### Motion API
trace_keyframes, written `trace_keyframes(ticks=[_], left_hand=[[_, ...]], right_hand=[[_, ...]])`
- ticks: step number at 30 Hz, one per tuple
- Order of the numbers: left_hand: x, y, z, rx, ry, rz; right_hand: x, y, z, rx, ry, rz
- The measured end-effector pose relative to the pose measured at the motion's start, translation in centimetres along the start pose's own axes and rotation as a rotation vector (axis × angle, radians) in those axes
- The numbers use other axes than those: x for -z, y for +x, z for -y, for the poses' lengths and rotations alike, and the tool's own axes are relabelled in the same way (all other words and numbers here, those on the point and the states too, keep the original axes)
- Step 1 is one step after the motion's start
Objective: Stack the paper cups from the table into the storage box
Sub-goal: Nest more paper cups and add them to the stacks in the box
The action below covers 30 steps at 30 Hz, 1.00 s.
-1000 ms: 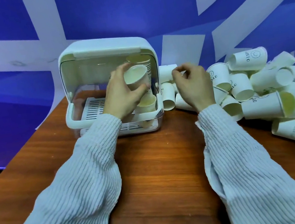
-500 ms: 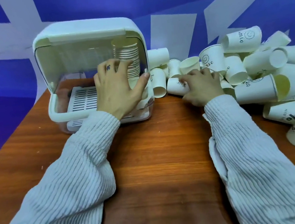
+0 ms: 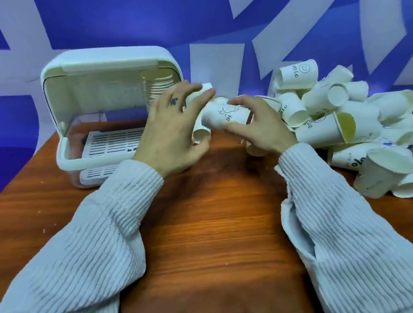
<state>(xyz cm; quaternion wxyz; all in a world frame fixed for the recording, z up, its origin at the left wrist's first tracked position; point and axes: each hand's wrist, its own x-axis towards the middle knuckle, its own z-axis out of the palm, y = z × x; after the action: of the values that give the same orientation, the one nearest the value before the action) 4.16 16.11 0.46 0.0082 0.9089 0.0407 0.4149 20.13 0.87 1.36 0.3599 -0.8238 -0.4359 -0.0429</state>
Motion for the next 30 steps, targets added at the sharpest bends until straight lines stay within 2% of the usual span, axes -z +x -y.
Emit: trace_keyframes(ticks=[3,9,11,13,15,17,20,22,24,27,30], left_hand=[[-1.0,0.0,-0.8,-0.086,0.149,0.140],[-1.3,-0.4,-1.3,-0.009,0.166,0.155],[-1.2,-0.1,-1.0,0.093,0.052,0.174],[-1.1,0.0,-0.8,0.181,-0.043,0.128],[-1.0,0.1,-0.6,0.223,-0.039,0.084],[-0.6,0.2,-0.3,0.247,-0.020,0.074],[0.1,0.4,0.4,0.223,0.045,0.182],[1.3,0.6,1.2,0.227,-0.041,0.278],[3.2,0.9,2.5,0.275,-0.143,0.298],[6.2,0.9,5.8,0.473,-0.241,0.163],[7.3,0.6,7.9,0.662,-0.519,-0.077]], right_hand=[[1.3,-1.2,1.6,0.080,0.274,0.183],[1.1,-1.8,2.0,0.021,0.534,0.243],[1.3,-1.8,1.9,0.039,0.637,0.272],[1.2,-1.8,2.1,0.081,0.656,0.180],[0.7,-1.7,2.4,0.133,0.659,0.056],[0.3,-1.6,2.7,0.182,0.605,0.016],[0.1,-1.3,3.5,0.223,0.486,0.010],[0.2,-0.8,4.0,0.183,0.576,-0.020],[0.6,-0.3,4.2,0.150,0.684,-0.110],[1.2,0.5,4.5,0.179,0.602,-0.258],[-0.3,1.2,5.7,0.294,0.411,-0.226]])
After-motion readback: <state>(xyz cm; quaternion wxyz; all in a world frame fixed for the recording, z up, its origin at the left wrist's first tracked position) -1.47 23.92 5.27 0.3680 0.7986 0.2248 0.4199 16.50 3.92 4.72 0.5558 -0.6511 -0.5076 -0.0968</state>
